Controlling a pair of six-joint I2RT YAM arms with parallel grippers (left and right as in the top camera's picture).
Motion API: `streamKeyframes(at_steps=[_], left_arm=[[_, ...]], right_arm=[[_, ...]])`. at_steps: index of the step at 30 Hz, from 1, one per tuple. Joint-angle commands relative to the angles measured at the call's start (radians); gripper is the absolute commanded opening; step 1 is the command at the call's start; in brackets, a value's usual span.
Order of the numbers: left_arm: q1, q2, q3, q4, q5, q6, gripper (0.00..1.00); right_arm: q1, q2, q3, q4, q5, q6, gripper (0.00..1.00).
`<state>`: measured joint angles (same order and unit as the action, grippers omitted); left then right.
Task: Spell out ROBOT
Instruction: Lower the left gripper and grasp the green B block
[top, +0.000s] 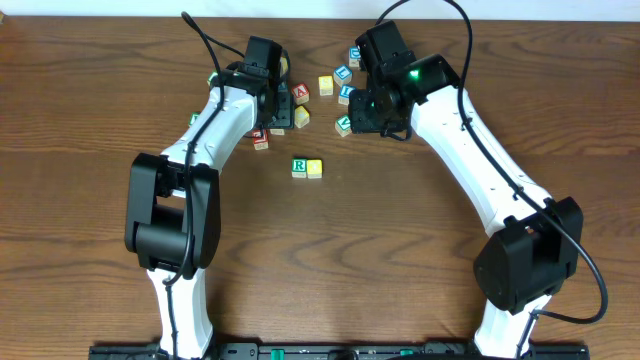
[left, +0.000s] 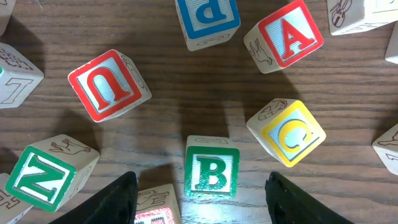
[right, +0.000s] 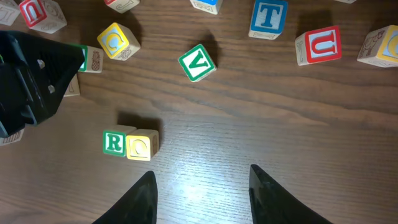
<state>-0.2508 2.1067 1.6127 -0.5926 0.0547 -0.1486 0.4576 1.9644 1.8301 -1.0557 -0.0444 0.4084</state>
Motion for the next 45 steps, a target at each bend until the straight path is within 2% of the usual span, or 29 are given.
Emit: streamKeyframes(at_steps=[1,17,24,42,45], left_arm=[[-0.004,0.019,0.01,0.005,0.013,0.014,0.65],[-0.004,0.048,0.01,0.014,0.013,0.013,0.65],[-0.004,0.051,0.01,0.024,0.013,0.013,0.61],[-0.004,0.064,-0.001,0.03,0.014,0.013,0.59],[-0.004,0.064,-0.005,0.03,0.014,0.013,0.53]], right_arm=[[0.002,0.004,0.019,-0.005,0.016,-0.013,0.42],[0.002,0.004,0.019,-0.004,0.017,-0.013,0.42],[0.002,0.004,0.019,-0.006,0.017,-0.013,0.42],[0.002,0.004,0.019,-0.011,0.028,-0.013,0.43],[0.002,0.004,0.019,-0.013,0.028,-0.013,0.43]])
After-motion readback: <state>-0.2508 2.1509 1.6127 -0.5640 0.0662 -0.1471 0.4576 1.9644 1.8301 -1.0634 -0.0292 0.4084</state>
